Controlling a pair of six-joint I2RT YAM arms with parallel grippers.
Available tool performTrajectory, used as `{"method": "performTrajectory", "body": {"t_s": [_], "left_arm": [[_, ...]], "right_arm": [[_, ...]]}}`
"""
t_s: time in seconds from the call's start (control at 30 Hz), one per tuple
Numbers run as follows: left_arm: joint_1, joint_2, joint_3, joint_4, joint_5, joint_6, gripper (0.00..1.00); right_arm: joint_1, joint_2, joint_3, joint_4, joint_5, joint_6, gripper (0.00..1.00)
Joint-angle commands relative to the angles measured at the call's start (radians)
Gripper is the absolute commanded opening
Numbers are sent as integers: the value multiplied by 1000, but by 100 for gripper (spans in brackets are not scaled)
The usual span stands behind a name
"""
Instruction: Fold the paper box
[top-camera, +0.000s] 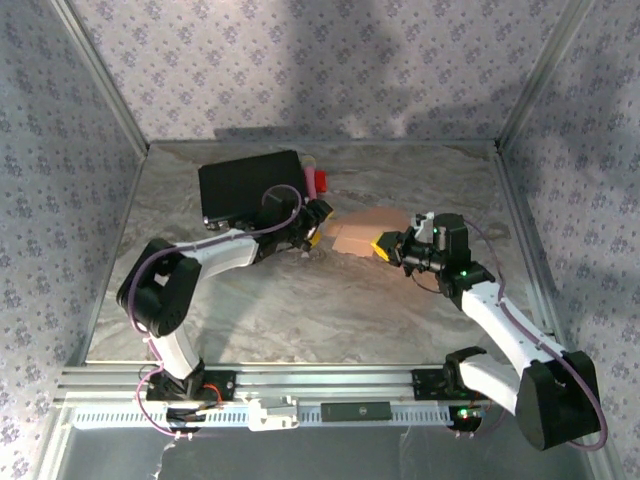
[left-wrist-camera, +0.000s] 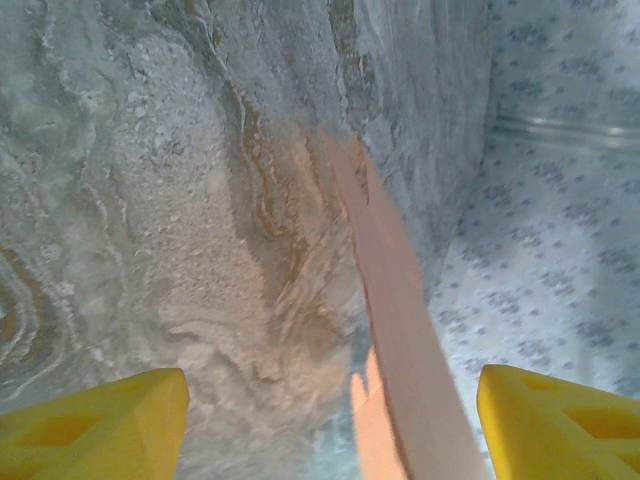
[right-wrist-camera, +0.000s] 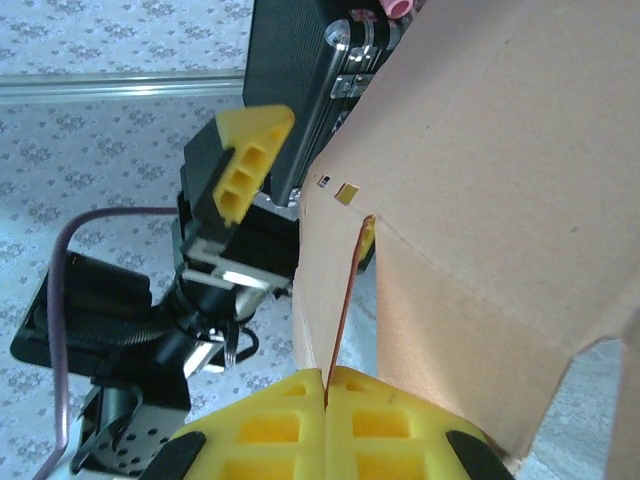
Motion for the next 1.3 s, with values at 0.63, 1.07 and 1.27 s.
{"method": "performTrajectory", "body": {"t_s": [0.63, 1.07, 1.27], "left_arm": [[25, 114, -55, 460, 28, -397, 24], [8, -264, 32, -404, -246, -358, 0], [-83, -405, 204, -887, -604, -412, 0]], "right_arm": [[64, 21, 83, 46, -94, 29, 0], [44, -45, 240, -388, 29, -247, 64], [77, -101, 354, -525, 177, -416, 66]]}}
